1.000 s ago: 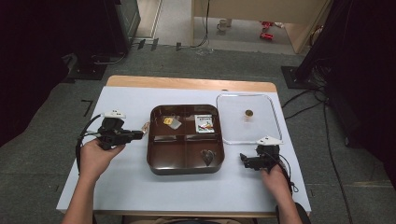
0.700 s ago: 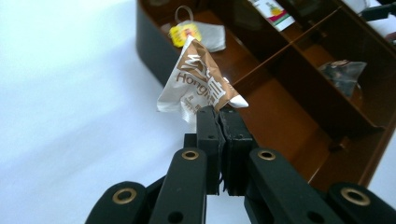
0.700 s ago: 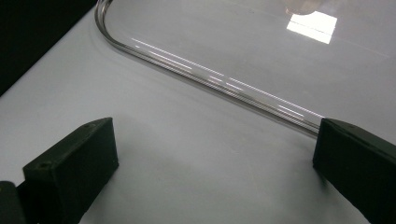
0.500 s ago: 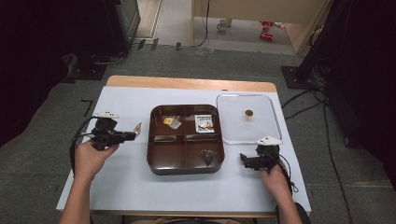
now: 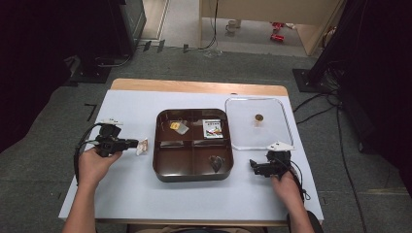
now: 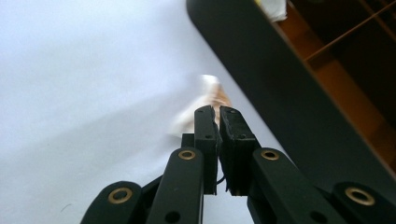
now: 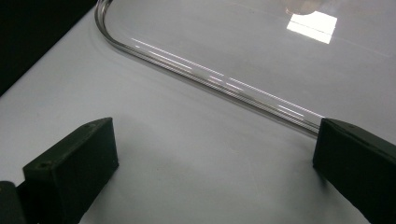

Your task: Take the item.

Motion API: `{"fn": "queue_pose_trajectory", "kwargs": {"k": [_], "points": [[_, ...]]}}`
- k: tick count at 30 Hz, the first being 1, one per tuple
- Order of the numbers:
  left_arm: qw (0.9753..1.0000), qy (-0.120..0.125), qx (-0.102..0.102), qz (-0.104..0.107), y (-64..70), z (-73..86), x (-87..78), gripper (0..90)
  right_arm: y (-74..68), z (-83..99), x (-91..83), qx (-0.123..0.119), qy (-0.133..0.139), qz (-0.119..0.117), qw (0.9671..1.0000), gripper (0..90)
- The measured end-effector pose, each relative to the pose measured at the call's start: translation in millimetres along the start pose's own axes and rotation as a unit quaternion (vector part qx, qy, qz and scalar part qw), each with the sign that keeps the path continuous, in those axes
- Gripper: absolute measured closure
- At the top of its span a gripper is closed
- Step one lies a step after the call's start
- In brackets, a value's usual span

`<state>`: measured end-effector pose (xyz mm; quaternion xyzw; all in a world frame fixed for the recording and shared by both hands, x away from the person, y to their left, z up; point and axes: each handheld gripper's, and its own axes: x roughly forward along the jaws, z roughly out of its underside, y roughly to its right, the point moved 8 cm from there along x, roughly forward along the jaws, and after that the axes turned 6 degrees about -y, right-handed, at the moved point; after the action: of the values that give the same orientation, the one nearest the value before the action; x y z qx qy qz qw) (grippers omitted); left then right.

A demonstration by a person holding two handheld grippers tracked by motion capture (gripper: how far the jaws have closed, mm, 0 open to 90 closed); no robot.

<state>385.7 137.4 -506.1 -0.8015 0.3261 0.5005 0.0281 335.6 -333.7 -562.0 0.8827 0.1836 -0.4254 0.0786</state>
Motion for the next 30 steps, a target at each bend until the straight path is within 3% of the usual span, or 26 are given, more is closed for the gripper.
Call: {"fn": "queue_pose_trajectory", "kwargs": {"k": [12,15,21,30], "points": [[0.9997,0.02,0.003,-0.01,-5.1,0.1,-2.7,77.1,0.0,0.0,0.0,0.0,0.0,0.0,1.0,0.0],[0.9988,0.041,0.017,-0.021,-7.9,1.3,-6.9,69.0,0.0,0.0,0.0,0.0,0.0,0.0,1.0,0.0],[0.9963,0.074,0.023,-0.037,-12.9,3.4,-16.8,56.8,0.0,0.0,0.0,0.0,0.0,0.0,1.0,0.0],[0.9937,0.097,0.011,-0.055,-24.4,8.3,-31.4,47.7,0.0,0.0,0.0,0.0,0.0,0.0,1.0,0.0]]}}
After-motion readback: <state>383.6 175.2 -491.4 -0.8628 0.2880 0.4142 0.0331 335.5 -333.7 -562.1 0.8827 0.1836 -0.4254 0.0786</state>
